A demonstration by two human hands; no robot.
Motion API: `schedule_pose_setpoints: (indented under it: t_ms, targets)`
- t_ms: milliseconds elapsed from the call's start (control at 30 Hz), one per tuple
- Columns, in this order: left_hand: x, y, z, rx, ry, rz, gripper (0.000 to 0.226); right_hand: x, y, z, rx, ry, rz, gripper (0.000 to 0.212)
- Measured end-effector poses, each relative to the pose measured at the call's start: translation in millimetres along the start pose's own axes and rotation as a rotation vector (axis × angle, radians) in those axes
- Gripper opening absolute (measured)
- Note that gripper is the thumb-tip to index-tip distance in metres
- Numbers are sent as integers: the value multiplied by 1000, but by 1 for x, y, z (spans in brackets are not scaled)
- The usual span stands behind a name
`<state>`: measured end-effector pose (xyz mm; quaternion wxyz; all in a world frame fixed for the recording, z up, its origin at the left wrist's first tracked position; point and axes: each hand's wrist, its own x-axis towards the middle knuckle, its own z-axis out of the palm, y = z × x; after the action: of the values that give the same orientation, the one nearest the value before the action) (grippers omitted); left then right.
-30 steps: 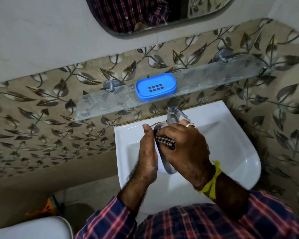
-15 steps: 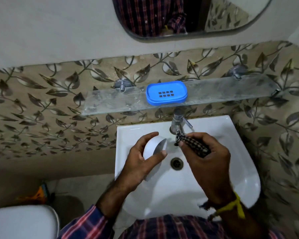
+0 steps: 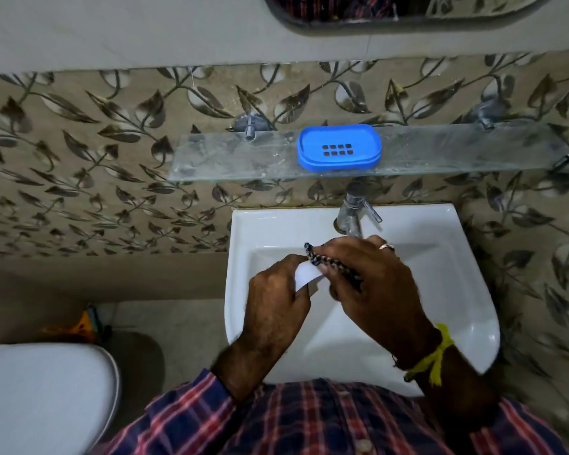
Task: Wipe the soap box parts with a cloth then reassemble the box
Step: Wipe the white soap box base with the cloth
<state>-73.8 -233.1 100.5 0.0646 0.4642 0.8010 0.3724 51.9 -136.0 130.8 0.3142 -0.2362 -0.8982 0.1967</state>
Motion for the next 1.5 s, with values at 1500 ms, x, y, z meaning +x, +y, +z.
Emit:
schedule_pose_setpoints:
  t_ms: [1500]
  targets:
    - [6, 10, -8, -456, 269, 50, 26, 0, -6, 15, 304, 202, 439, 28]
